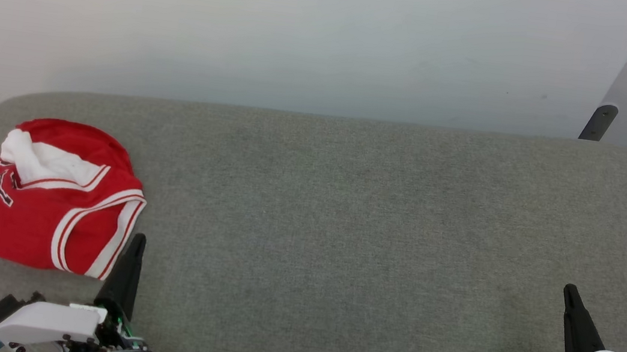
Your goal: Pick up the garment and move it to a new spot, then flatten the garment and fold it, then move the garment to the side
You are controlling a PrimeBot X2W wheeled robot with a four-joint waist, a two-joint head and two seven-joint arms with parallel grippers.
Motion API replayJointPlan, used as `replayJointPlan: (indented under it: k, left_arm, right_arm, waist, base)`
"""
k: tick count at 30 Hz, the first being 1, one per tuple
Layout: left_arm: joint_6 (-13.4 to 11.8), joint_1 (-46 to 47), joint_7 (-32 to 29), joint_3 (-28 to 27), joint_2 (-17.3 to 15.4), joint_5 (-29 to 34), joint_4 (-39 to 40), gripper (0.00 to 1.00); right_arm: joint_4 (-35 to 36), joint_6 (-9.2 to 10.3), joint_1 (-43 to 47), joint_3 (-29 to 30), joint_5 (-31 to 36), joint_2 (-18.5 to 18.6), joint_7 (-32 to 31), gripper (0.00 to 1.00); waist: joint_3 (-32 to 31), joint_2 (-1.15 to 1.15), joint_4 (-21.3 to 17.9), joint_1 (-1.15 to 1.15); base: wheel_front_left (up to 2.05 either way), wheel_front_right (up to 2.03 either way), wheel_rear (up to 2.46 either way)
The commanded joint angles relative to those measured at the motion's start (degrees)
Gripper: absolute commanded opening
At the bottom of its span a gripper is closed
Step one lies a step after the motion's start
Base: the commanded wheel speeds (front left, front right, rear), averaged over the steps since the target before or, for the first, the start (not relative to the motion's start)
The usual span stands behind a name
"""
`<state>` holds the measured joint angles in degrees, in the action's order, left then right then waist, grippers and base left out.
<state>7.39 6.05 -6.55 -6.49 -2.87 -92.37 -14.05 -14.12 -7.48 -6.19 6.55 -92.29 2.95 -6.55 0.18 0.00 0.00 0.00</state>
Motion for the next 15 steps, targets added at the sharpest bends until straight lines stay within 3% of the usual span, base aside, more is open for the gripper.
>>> replayJointPlan:
  k: [1,7,8,15]
  left_arm:
    - [0.2,0.6,-0.1,-0.1,0.1,-0.1,-0.1,0.0]
    - [0.2,0.6,-0.1,-0.1,0.1,-0.1,-0.1,0.0]
    - [0.0,0.0,0.0,0.0,0.0,0.0,0.0,1.0]
    - [-0.1,-1.1,0.5,0.2,0.3,0.5,-2.5,1.0]
  right_arm:
    - [0.0,-0.03,-0.2,-0.1,-0.2,-0.2,0.0,0.0]
    - [0.0,-0.03,-0.2,-0.1,-0.2,-0.2,0.0,0.0]
    - [0.0,0.0,0.0,0.0,0.0,0.0,0.0,1.0]
    - [-3.0,0.01,0.3,0.0,0.0,-0.1,0.3,1.0]
  waist:
    - [0.0,0.0,0.0,0.0]
    - [0.0,0.0,0.0,0.0]
    - [0.0,0.0,0.0,0.0]
    - [0.0,0.0,0.0,0.0]
  base:
    - [0.0,0.0,0.0]
    - [0.0,0.0,0.0]
    - [0.0,0.0,0.0]
    - [0.0,0.0,0.0]
